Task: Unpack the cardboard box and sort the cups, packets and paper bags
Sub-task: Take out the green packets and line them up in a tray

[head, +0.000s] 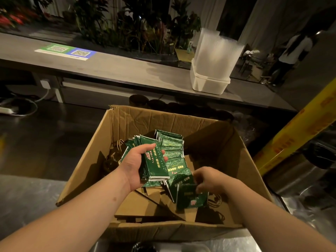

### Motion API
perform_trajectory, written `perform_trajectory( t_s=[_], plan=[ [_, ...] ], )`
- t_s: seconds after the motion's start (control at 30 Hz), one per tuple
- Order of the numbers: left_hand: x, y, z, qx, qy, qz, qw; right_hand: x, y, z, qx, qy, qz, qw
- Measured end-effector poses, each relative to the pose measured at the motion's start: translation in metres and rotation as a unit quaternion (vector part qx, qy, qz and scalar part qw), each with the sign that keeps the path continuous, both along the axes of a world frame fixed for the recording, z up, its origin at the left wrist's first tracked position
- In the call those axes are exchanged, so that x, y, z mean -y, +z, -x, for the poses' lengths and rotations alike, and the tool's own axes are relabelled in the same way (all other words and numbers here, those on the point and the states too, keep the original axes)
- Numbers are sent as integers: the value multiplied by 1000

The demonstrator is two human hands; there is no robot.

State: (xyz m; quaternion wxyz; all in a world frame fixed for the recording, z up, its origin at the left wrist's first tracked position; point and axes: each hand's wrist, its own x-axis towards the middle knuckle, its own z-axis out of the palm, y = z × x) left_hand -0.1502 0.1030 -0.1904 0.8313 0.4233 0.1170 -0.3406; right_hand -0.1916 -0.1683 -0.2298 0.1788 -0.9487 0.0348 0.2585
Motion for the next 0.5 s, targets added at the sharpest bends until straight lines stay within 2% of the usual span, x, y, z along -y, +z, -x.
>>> perform_trajectory(
  t_s=[0.07, 0.1, 0.13, 0.2, 0.23, 0.27, 0.3, 0.37, 0.4, 0.43, 0.5],
  plan=[
    [0, -1, 0, -1, -4, 7, 1000, 8, 13, 1, 23, -85, -106, 990],
    [0, -1, 0, 0, -6, 7, 1000, 10, 18, 2, 43, -141, -172, 974],
    [0, -2, 0, 0, -8, 7, 1000, 11, 23, 2, 54, -206, -259, 942],
    [-1, -2, 0, 4, -14, 4, 1000, 6, 30, -1, 31, -318, -456, 831],
    [-1, -2, 1, 6, -17, 0, 1000, -1, 34, -2, 12, -345, -525, 778],
    [-1, -1, 1, 8, -22, -5, 1000, -10, 40, -4, -3, -359, -566, 743],
    [-1, 1, 2, 9, -28, -9, 1000, -20, 45, -7, -15, -360, -590, 723],
    [0, 3, 4, 9, -38, -11, 999, -45, 52, -11, -30, -344, -609, 714],
    [0, 4, 4, 10, -39, -10, 999, -58, 54, -13, -33, -330, -603, 726],
    [1, 5, 5, 11, -38, -9, 999, -69, 54, -13, -29, -312, -588, 746],
    [0, 5, 6, 13, -35, -7, 999, -87, 52, -15, 7, -263, -521, 812]
  ],
)
